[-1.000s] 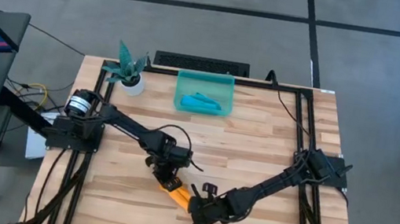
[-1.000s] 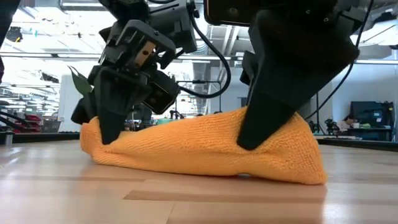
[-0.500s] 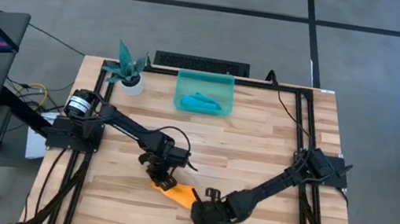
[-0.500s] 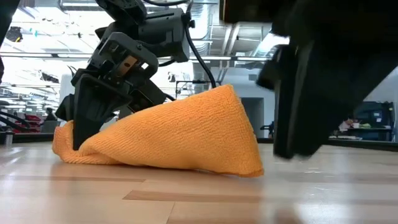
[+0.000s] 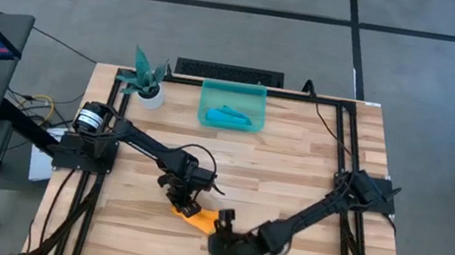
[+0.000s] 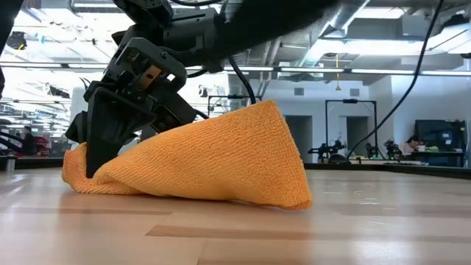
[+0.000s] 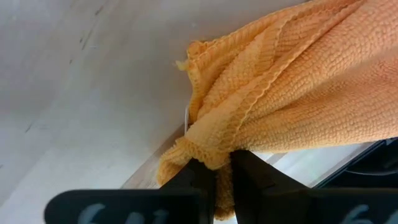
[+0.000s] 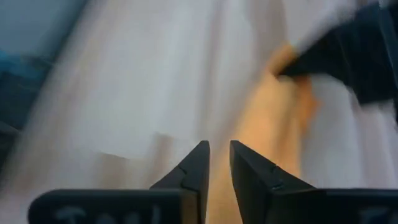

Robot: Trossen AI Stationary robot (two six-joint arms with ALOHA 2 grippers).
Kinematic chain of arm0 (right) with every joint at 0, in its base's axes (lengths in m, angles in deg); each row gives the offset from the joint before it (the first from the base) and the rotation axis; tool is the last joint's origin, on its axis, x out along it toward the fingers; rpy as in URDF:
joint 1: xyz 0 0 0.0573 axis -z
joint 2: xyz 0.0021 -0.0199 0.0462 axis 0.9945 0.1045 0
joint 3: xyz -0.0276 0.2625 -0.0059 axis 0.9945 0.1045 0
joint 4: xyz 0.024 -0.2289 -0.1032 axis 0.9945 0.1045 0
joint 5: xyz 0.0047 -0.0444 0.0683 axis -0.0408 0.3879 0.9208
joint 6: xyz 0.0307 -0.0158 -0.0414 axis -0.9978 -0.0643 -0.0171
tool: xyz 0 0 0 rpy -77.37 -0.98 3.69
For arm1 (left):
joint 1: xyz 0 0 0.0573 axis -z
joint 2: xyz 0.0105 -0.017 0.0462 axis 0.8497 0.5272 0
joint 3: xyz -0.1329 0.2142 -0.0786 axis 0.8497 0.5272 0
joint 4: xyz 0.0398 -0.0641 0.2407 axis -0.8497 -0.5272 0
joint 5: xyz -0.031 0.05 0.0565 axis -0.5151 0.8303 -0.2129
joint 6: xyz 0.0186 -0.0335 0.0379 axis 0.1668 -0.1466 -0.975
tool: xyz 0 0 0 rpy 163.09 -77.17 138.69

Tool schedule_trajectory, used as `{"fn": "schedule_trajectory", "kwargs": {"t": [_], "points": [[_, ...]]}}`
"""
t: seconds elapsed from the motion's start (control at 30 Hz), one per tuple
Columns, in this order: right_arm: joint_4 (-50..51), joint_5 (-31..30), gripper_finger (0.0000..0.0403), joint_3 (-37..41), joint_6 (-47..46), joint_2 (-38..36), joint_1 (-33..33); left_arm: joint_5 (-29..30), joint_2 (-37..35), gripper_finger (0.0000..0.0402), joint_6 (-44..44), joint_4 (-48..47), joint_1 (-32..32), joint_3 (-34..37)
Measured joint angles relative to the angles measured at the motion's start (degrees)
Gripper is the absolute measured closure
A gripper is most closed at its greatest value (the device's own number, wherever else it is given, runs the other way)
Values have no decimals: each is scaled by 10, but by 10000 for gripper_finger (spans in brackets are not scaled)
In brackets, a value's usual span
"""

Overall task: Roll microfiber towels into tight, uniform cylinder then place into a basket
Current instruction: Roll the orange microfiber cloth

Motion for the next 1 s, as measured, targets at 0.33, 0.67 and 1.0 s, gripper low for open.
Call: {"fn": "schedule_trajectory", "kwargs": {"t": [0.33,0.67,1.0], "points": [[2,2,331,78,-121,2,53,1,0,382,-7,1,0,0],[11,35,332,117,-203,1,70,4,0,382,-7,4,0,-1],[1,50,332,133,-208,-1,73,27,0,366,-24,7,1,-1]]}}
